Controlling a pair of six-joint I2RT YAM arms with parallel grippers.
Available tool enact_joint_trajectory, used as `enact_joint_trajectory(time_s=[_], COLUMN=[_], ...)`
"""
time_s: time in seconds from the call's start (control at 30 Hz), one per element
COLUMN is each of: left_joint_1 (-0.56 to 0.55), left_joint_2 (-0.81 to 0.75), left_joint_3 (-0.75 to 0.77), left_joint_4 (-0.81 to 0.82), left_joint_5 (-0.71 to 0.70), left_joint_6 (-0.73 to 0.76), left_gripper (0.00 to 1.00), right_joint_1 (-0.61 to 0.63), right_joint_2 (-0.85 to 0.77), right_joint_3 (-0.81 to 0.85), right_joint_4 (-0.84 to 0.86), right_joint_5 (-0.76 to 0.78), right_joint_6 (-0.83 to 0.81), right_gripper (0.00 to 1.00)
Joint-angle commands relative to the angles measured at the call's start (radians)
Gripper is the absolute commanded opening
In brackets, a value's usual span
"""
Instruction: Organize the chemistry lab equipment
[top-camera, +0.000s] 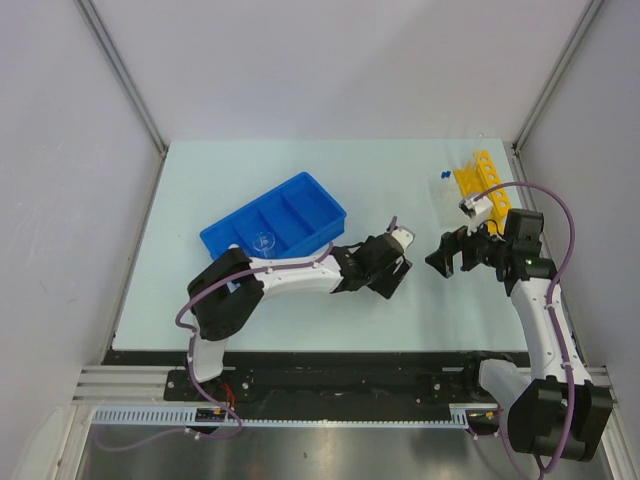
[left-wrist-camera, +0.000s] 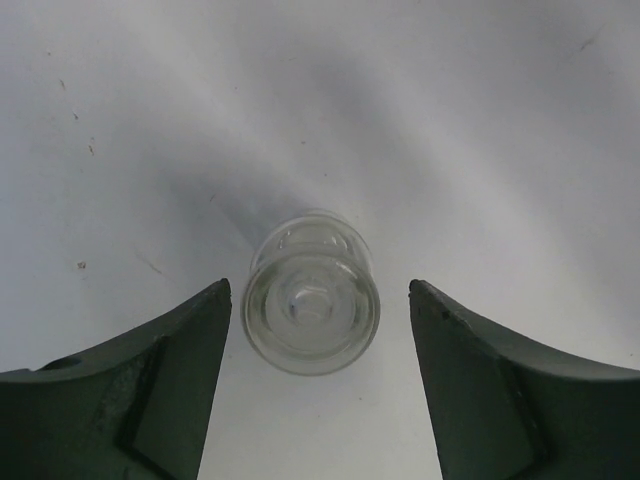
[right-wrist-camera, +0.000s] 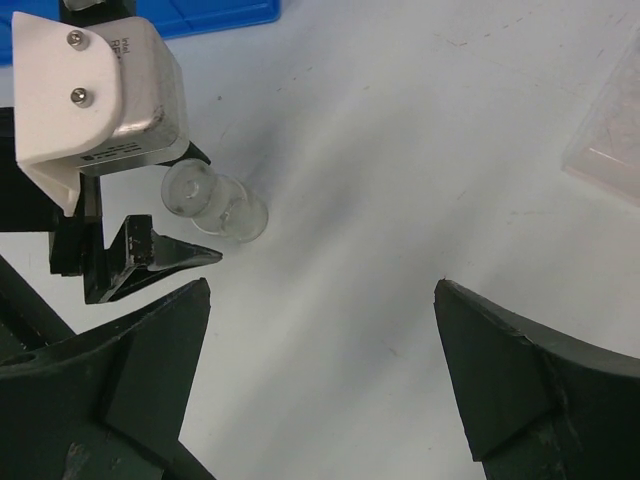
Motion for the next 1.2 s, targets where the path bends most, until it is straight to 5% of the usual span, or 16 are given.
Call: enact_joint_trajectory(time_s=[0.0,0.3,0.87,1.0,1.17], left_joint_1=[-0.004,-0.006,-0.006,-0.006,-0.002], left_joint_2=[0.025,0.036,0.073,0.078,0.004], left_joint_3=[0.069,0.08,0.107,0.117,0.094], left_joint_4=[-0.021,-0.012,0.001,-0.016,-0.033], left_joint_5=[-0.021,-0.015,-0.047,-0.053,-0.061], left_joint_6=[-0.005,-0.016,-0.009,0.001,0.026], left_gripper=[0.71,0.6,0.62,0.42,0.27], right_joint_1=[-0.005,-0.005,-0.008,-0.008,-0.008], right_joint_2=[-0.011,-0.01,-0.006,-0.006,-0.006], right_joint_3=[0.001,0.001,0.0,0.001,0.001], right_joint_4=[0.032,0.032,0.034,0.032,0.034], right_joint_5=[0.016,0.016,0.016,0.018,0.019], right_joint_6=[0.023,0.024,0.024,0.024,0.024], right_gripper=[1.0,1.0,1.0,1.0,1.0])
